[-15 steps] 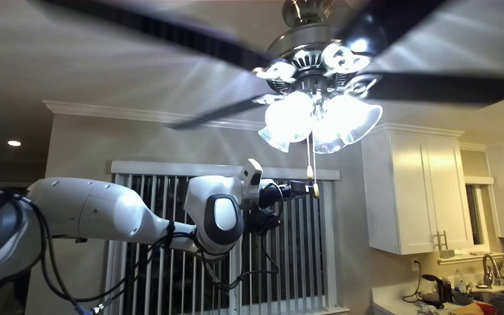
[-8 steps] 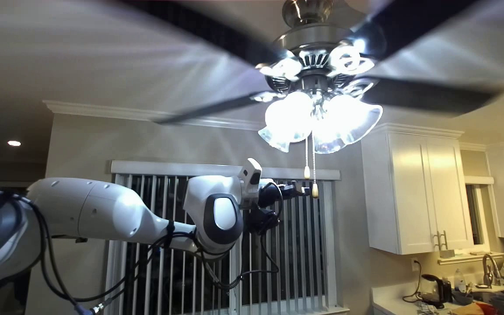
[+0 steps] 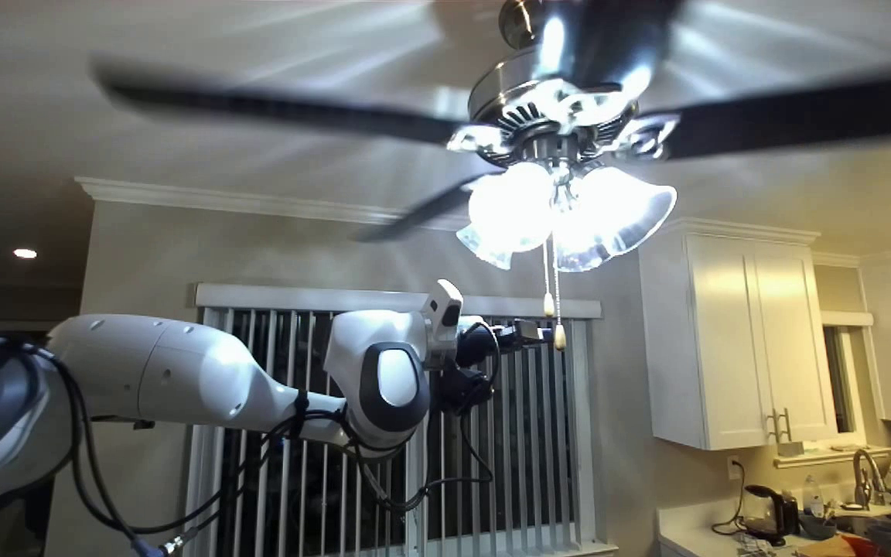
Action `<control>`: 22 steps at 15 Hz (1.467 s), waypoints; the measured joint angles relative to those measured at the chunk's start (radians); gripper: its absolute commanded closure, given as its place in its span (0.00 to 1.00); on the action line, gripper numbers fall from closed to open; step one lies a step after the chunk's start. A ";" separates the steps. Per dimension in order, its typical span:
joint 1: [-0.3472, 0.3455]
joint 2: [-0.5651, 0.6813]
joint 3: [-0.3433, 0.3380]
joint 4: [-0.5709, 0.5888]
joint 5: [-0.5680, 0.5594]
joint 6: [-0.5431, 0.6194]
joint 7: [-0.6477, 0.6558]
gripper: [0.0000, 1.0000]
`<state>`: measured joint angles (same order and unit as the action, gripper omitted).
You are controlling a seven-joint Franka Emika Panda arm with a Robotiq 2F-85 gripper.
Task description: Pull the longer cord of the ceiling lamp
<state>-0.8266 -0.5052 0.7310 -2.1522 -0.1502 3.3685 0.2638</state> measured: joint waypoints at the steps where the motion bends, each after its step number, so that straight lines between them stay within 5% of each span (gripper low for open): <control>1: -0.005 -0.001 0.002 0.000 0.000 0.000 0.000 0.25; 5: -0.062 -0.003 0.030 0.005 0.000 -0.002 0.000 0.02; 13: -0.133 -0.001 0.081 0.039 0.000 -0.002 0.000 0.01; 14: -0.139 -0.001 0.087 0.044 0.000 -0.002 0.000 0.25; 16: -0.153 -0.001 0.098 0.050 0.000 -0.002 0.000 0.31; 22: -0.190 0.008 0.125 0.062 0.000 -0.002 0.000 0.72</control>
<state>-1.0163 -0.4973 0.8558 -2.0903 -0.1502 3.3664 0.2638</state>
